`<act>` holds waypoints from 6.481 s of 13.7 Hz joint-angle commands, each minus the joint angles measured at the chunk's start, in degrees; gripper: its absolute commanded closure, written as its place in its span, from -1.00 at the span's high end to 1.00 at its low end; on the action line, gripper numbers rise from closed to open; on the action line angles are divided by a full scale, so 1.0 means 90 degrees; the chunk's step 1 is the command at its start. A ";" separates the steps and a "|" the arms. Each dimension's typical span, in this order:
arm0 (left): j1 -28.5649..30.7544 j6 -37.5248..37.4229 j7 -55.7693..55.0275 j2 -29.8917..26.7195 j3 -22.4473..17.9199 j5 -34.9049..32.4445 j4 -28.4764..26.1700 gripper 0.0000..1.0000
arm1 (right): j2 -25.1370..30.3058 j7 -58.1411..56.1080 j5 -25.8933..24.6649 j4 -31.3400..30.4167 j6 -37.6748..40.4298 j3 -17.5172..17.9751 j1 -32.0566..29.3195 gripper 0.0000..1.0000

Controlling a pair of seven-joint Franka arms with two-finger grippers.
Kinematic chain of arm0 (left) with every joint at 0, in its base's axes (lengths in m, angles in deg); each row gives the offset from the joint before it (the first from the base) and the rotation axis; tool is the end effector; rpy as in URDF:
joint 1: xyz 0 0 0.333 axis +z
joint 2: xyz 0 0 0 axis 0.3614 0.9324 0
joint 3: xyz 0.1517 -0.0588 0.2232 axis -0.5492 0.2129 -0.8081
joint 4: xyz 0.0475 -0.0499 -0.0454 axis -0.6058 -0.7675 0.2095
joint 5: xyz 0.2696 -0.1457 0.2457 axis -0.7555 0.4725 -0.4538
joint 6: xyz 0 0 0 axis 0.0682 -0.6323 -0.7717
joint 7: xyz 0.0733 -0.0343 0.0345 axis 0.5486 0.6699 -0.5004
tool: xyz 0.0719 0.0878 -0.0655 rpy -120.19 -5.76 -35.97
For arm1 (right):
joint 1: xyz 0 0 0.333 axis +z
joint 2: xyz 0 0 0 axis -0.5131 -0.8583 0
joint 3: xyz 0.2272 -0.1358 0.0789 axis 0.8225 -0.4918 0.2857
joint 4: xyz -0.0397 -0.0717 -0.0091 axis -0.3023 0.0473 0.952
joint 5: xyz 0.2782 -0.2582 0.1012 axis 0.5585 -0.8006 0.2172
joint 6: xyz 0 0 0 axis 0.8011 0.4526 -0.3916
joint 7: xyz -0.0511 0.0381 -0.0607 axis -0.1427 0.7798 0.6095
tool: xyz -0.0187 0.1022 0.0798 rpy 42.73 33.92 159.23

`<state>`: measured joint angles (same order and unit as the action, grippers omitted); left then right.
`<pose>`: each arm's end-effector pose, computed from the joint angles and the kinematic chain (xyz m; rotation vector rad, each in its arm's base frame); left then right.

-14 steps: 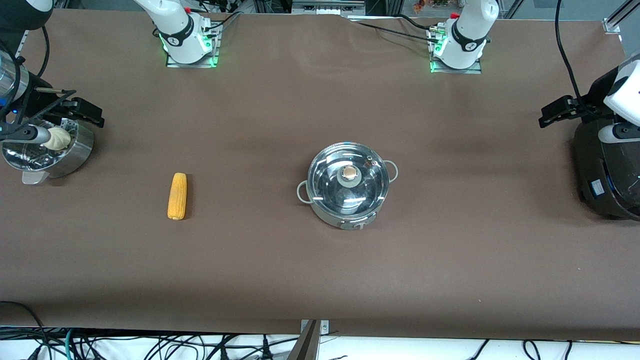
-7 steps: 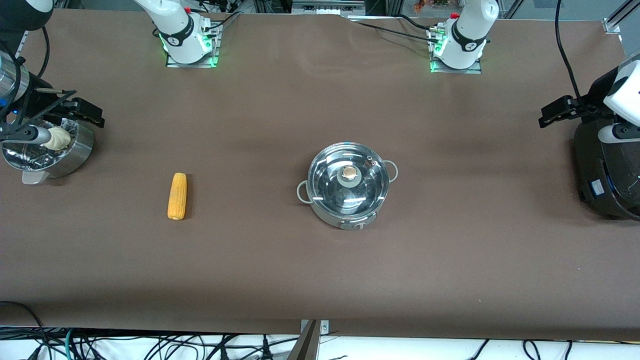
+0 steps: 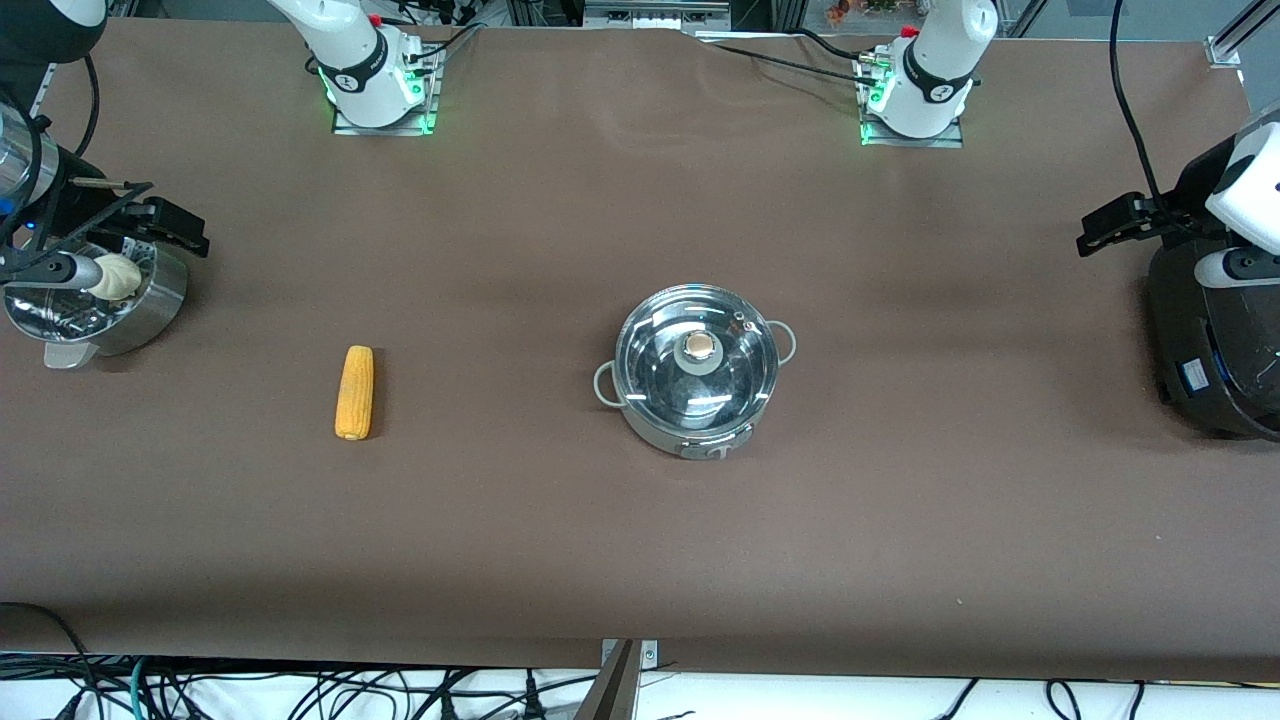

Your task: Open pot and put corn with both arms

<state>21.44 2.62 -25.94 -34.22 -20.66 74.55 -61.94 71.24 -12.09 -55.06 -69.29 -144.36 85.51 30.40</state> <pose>0.5501 -0.0015 0.5358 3.1215 0.1552 -0.1838 0.5566 0.0122 0.5136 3.1079 -0.0514 -0.1611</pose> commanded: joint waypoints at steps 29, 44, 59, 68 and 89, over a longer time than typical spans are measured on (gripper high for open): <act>0.0060 -0.0013 0.0139 0.0037 0.0029 -0.0066 0.0101 1.00 | -0.1312 -0.0045 -0.0022 0.0293 -0.1207 0.0002 -0.0016 1.00; 0.0167 -0.0013 0.0149 0.0164 0.0068 -0.0115 0.0101 1.00 | -0.3188 0.0072 0.0222 -0.0878 -0.4684 0.0022 0.0287 1.00; -0.0243 -0.0003 -0.0376 0.0885 0.0303 0.0868 0.0091 0.97 | -0.3227 0.0072 0.0222 -0.1953 -0.5955 0.0120 0.0287 1.00; -0.1337 0.1139 -0.2369 0.1658 0.0693 0.0930 0.0111 0.91 | -0.3237 -0.0015 0.0222 -0.1973 -0.5936 0.0159 0.0306 -0.92; -0.3241 0.3246 -0.5027 0.3669 0.1025 -0.0184 0.1205 0.89 | -0.2329 -0.0035 0.0319 0.1081 -0.1310 0.0325 0.0316 -0.91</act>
<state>-6.68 29.74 -70.58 -3.61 -11.00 74.52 -53.52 50.77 -11.72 -53.62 -66.38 -163.40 88.28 33.41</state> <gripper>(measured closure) 0.053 0.727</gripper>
